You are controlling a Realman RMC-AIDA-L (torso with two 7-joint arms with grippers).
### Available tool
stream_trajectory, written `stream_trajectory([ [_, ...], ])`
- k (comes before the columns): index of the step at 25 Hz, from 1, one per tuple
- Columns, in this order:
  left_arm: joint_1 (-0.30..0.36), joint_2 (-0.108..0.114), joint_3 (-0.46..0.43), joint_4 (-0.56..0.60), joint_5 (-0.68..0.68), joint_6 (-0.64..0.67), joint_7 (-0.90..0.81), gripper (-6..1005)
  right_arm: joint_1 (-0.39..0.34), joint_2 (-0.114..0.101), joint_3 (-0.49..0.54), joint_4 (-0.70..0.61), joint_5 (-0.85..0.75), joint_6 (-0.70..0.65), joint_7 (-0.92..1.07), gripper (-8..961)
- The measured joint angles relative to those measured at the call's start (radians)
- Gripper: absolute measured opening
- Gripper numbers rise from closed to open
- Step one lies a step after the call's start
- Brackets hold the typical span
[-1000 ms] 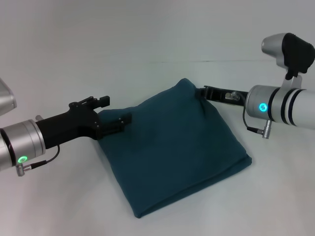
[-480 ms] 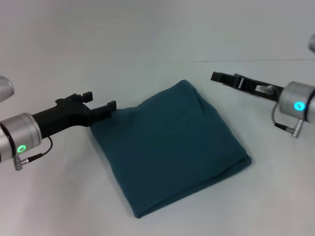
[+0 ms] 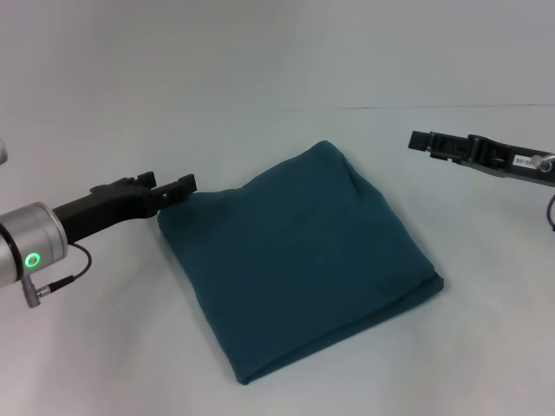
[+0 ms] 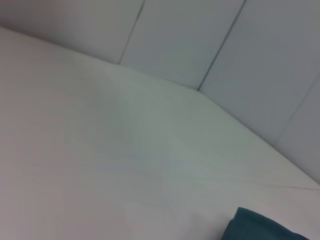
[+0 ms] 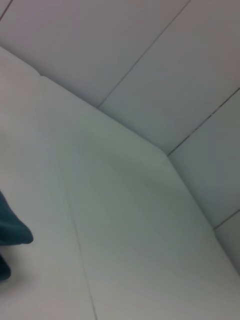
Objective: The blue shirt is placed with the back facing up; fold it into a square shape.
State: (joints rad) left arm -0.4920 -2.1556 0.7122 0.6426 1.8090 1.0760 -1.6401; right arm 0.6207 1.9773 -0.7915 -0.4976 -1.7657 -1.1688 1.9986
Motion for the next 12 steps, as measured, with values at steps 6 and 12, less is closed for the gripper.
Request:
stream_trajectory([
  [6, 0.006, -0.002, 0.005, -0.017, 0.031, -0.062, -0.081, 856, -0.011, -0.017, 0.005, -0.004, -0.014, -0.028, 0.021, 695],
  [12, -0.004, -0.003, 0.008, -0.057, 0.051, -0.097, -0.09, 855, -0.012, -0.017, 0.002, -0.005, -0.015, -0.029, 0.023, 694],
])
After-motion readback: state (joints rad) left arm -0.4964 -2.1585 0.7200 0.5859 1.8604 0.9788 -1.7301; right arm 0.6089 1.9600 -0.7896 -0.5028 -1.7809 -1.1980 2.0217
